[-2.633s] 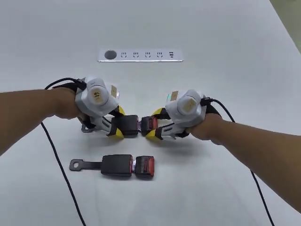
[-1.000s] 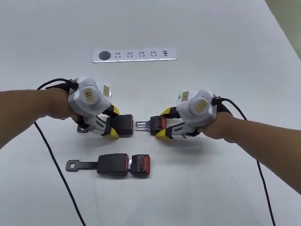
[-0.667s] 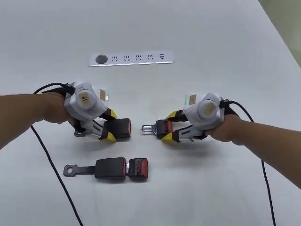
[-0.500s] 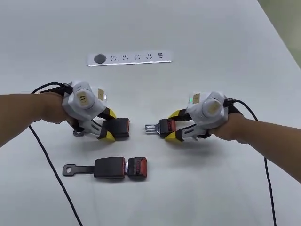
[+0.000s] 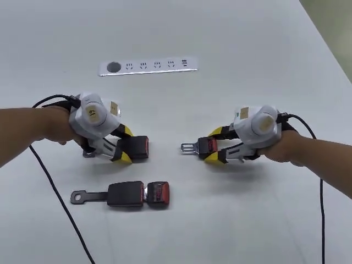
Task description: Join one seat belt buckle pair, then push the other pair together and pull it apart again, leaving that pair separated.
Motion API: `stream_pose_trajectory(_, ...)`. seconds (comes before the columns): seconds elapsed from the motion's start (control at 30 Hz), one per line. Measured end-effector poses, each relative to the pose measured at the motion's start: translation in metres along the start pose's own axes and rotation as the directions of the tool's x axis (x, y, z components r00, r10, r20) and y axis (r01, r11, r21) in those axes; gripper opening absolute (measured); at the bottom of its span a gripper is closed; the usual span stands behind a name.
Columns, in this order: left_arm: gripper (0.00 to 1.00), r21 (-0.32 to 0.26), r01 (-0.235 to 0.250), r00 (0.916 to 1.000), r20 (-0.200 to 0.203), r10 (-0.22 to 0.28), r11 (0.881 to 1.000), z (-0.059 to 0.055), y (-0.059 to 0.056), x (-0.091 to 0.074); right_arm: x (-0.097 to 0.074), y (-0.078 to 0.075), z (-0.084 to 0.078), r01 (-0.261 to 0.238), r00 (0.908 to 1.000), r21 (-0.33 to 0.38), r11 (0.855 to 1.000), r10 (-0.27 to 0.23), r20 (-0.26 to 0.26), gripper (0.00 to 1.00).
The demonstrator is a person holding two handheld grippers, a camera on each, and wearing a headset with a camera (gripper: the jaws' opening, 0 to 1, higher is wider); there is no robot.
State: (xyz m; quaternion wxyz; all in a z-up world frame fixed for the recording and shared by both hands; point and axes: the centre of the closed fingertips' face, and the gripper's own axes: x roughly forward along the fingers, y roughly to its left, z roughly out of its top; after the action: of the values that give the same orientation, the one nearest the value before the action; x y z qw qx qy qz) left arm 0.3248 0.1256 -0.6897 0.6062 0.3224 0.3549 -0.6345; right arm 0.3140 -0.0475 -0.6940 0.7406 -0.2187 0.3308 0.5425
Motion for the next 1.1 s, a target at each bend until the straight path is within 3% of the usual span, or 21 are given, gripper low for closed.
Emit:
stream_pose_trajectory(0.5,0.35,-0.009,-0.007,0.9999,0.008,0.007,1.000,-0.001,0.001,0.000,-0.011,-0.005,-0.012,0.013,0.9999,0.020,1.000,-0.013,-0.004,0.35)
stream_pose_trajectory(0.77,0.35,-0.006,-0.016,0.9999,-0.001,0.016,1.000,0.001,-0.001,-0.001,-0.013,-0.005,-0.012,0.015,0.9999,-0.013,1.000,-0.015,0.005,0.35)
stream_pose_trajectory(0.83,0.35,-0.020,-0.026,0.9996,-0.006,0.026,0.999,0.003,-0.001,-0.001,-0.013,-0.004,-0.012,0.023,0.9997,-0.022,0.999,-0.023,-0.001,0.36)
stream_pose_trajectory(0.87,0.36,-0.035,-0.037,0.9993,-0.005,0.037,0.999,0.004,-0.001,-0.001,-0.013,-0.006,-0.012,0.039,0.9992,0.005,0.999,-0.039,-0.003,0.36)
stream_pose_trajectory(0.93,0.43,-0.084,-0.106,0.9944,-0.011,0.106,0.991,0.006,0.006,-0.003,-0.013,-0.007,-0.012,0.066,0.9977,0.031,0.997,-0.066,-0.012,0.43)
stream_pose_trajectory(1.03,0.63,-0.173,-0.093,0.9914,0.075,0.107,0.980,0.017,0.004,-0.007,-0.016,-0.011,-0.010,0.119,0.9927,0.083,0.989,-0.120,0.007,0.57)
stream_pose_trajectory(1.1,0.65,-0.175,-0.137,0.9852,0.078,0.153,0.975,0.019,0.008,-0.013,-0.020,-0.016,-0.005,0.172,0.9839,0.103,0.980,-0.176,0.033,0.59)
